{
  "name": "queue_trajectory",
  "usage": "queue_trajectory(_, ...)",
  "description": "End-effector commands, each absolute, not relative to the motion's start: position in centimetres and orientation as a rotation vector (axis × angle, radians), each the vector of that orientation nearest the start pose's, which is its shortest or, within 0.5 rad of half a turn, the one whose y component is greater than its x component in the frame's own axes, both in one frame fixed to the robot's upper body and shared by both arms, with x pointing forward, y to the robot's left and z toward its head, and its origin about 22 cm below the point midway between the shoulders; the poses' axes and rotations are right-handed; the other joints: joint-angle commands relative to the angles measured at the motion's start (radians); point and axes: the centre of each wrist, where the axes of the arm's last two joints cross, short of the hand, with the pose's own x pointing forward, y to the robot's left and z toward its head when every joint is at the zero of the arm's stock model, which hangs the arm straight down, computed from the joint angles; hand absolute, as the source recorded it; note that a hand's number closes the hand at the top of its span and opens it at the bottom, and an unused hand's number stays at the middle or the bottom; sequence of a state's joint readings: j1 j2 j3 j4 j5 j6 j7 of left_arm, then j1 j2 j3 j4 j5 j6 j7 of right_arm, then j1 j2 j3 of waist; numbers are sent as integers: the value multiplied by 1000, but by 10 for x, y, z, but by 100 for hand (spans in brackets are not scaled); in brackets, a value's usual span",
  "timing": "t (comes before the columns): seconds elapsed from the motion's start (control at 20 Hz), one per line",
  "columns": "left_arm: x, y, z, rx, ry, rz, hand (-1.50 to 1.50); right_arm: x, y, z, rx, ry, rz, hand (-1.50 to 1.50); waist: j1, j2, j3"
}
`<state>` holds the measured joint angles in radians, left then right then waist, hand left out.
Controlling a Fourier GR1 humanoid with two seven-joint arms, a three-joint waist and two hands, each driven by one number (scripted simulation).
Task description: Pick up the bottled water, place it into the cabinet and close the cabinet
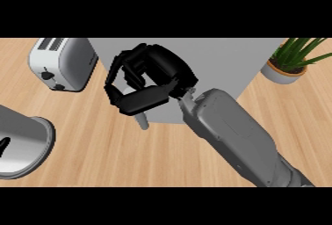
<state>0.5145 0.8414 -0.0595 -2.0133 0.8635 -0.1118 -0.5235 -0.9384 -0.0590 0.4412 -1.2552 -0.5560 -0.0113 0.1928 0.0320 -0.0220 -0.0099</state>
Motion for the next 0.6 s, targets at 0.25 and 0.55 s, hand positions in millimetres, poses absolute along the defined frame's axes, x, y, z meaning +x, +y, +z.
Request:
queue_trajectory(0.25,136,341,93,-334,-1866,-45,-150,391,-82,189,470,-1749,427,-150,-17,32,10)
queue_trajectory(0.55,132,336,91,-359,-1873,-55,-150,393,-89,180,456,-1725,428,-150,-8,29,10)
